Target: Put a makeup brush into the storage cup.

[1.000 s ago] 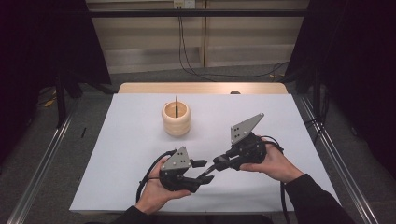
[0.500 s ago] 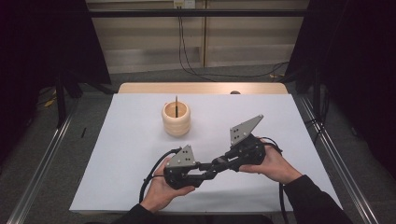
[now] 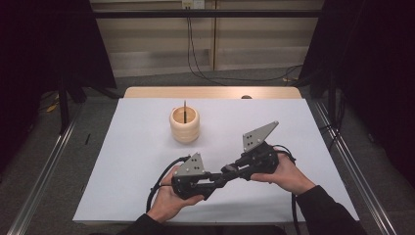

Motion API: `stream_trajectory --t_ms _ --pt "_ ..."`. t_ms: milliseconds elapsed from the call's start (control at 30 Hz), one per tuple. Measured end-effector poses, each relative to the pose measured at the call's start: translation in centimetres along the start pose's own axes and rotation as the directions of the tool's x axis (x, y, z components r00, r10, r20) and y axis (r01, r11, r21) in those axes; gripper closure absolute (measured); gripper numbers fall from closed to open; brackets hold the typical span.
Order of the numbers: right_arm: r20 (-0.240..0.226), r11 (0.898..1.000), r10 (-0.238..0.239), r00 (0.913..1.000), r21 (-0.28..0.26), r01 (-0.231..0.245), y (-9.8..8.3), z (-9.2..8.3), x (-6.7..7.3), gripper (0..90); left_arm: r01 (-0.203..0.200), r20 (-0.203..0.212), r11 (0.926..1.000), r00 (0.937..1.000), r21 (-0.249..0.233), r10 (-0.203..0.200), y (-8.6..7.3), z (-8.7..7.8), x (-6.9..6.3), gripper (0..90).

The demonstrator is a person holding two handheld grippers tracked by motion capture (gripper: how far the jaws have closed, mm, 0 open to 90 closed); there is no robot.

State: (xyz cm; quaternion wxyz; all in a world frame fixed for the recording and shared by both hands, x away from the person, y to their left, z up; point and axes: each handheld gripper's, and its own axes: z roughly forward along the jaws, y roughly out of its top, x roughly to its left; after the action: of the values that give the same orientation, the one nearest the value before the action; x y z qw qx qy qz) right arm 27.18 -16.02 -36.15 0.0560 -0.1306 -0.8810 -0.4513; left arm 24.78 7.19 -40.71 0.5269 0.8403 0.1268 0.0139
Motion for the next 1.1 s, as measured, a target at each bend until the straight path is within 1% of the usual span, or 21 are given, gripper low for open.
stream_trajectory --t_ms 67,133,167,233,300,333,367,400,433,467,567,633,700,767,833,867,900,933,967,1033,1100 --pt "0.007 1.0 -0.003 1.0 -0.011 0.003 0.0 0.0 0.1 74.7 0.006 0.009 0.9999 0.9999 -0.015 -0.006 -0.1 0.1 0.0 78.0" --pt "0.024 1.0 0.004 0.9997 -0.031 -0.003 0.0 0.0 0.1 70.3 0.012 0.011 0.9998 0.9999 -0.014 -0.012 -0.1 0.0 0.1 78.0" --pt "0.02 0.999 0.003 0.9998 -0.037 -0.002 0.0 0.0 0.1 69.7 0.013 0.009 0.9998 0.9999 -0.015 -0.013 -0.1 0.0 0.1 78.0" --pt "0.021 0.999 0.009 0.9997 -0.045 -0.008 -0.1 0.0 0.0 64.2 0.018 0.006 0.9997 0.9998 -0.016 -0.018 -0.1 -0.1 0.1 78.0" --pt "0.044 0.998 0.029 0.9986 -0.06 -0.027 -0.3 -0.1 -0.1 59.0 0.022 0.0 0.9996 0.9997 -0.014 -0.023 -0.1 -0.2 0.2 78.0" --pt "0.046 0.996 0.043 0.998 -0.078 -0.039 -0.5 -0.2 -0.1 58.3 0.033 -0.001 0.999 0.9994 -0.03 -0.034 -0.1 -0.2 0.2 78.0" --pt "0.048 0.995 0.048 0.9977 -0.091 -0.043 -0.7 -0.2 -0.2 56.1 0.039 0.001 0.9987 0.9992 -0.032 -0.039 -0.1 -0.3 0.3 78.0" --pt "0.06 0.994 0.052 0.9969 -0.101 -0.046 -0.8 -0.3 -0.2 51.1 0.052 -0.007 0.9983 0.9986 -0.025 -0.052 -0.1 -0.4 0.4 77.9" --pt "0.075 0.993 0.054 0.9958 -0.109 -0.046 -0.9 -0.3 -0.1 46.4 0.053 -0.014 0.9983 0.9985 -0.024 -0.054 -0.1 -0.5 0.4 78.0" --pt "0.087 0.992 0.055 0.9947 -0.114 -0.045 -1.0 -0.3 0.0 43.8 0.062 -0.007 0.9973 0.9981 -0.04 -0.062 -0.2 -0.5 0.5 77.9" --pt "0.114 0.988 0.06 0.9917 -0.15 -0.043 -1.0 -0.3 0.2 34.0 0.06 -0.017 0.9977 0.998 -0.032 -0.06 -0.1 -0.8 0.5 78.0" --pt "0.126 0.984 0.064 0.99 -0.172 -0.042 -1.0 -0.4 0.3 29.2 0.069 -0.013 0.9964 0.9975 -0.048 -0.07 -0.2 -0.8 0.6 78.0" --pt "0.149 0.981 0.073 0.9861 -0.19 -0.044 -1.1 -0.3 0.3 24.0 0.065 -0.021 0.9971 0.9976 -0.038 -0.066 -0.2 -0.9 0.5 77.9" --pt "0.165 0.978 0.077 0.9832 -0.202 -0.043 -1.3 -0.1 0.4 22.5 0.068 -0.023 0.9969 0.9973 -0.04 -0.069 -0.2 -1.0 0.5 78.0" --pt "0.161 0.976 0.092 0.9827 -0.209 -0.057 -1.7 0.2 0.4 15.6 0.068 -0.012 0.9963 0.9976 -0.053 -0.068 -0.2 -0.9 0.6 77.9" --pt "0.175 0.975 0.101 0.9794 -0.213 -0.062 -1.7 0.3 0.5 13.3 0.067 -0.011 0.9963 0.9976 -0.053 -0.068 -0.2 -0.9 0.6 77.9" --pt "0.177 0.974 0.105 0.9786 -0.218 -0.065 -1.8 0.3 0.5 12.0 0.066 -0.011 0.9963 0.9977 -0.054 -0.067 -0.2 -0.9 0.6 78.0" --pt "0.173 0.97 0.106 0.9792 -0.235 -0.064 -1.8 0.2 0.5 10.5 0.064 -0.012 0.9964 0.9978 -0.055 -0.065 -0.2 -1.0 0.7 77.9" --pt "0.183 0.968 0.108 0.9771 -0.245 -0.061 -1.8 0.1 0.5 8.2 0.065 -0.013 0.9964 0.9977 -0.054 -0.066 -0.2 -1.0 0.7 77.9" --pt "0.195 0.964 0.103 0.9754 -0.262 -0.049 -1.7 -0.1 0.5 5.3 0.067 -0.017 0.9965 0.9975 -0.05 -0.068 -0.2 -1.0 0.7 78.0" --pt "0.195 0.961 0.103 0.9754 -0.273 -0.047 -1.7 -0.1 0.6 3.2 0.077 -0.021 0.9958 0.9967 -0.049 -0.078 -0.2 -1.0 0.6 78.0"
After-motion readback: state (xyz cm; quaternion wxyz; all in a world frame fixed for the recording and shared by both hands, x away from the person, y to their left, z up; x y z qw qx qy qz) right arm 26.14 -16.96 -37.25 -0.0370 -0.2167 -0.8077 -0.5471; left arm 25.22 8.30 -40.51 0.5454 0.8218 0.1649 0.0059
